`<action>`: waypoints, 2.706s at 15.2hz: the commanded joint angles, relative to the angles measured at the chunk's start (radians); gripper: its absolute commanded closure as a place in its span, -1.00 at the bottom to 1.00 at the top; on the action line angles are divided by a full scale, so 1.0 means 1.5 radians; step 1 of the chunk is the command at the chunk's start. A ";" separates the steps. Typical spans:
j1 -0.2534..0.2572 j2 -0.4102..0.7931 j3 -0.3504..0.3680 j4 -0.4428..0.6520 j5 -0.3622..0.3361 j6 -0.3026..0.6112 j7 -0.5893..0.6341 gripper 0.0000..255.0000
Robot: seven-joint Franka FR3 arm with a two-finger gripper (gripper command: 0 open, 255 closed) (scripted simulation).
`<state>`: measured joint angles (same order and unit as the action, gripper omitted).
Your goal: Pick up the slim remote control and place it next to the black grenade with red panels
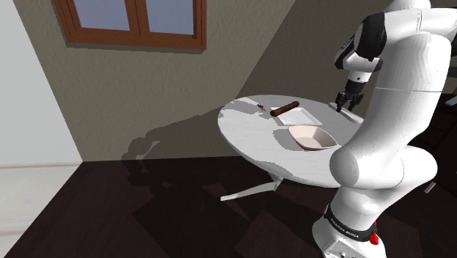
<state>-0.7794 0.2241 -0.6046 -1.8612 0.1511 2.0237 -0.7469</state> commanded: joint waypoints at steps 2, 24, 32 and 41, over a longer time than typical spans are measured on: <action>-0.002 0.012 0.003 -0.014 0.009 0.024 -0.006 1.00; -0.028 0.114 0.036 -0.080 0.087 0.174 -0.058 1.00; -0.028 0.113 0.036 -0.080 0.087 0.174 -0.058 -1.00; -0.014 0.063 0.016 -0.055 0.048 0.107 -0.032 -1.00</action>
<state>-0.8033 0.3271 -0.5776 -1.9497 0.2307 2.1976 -0.8018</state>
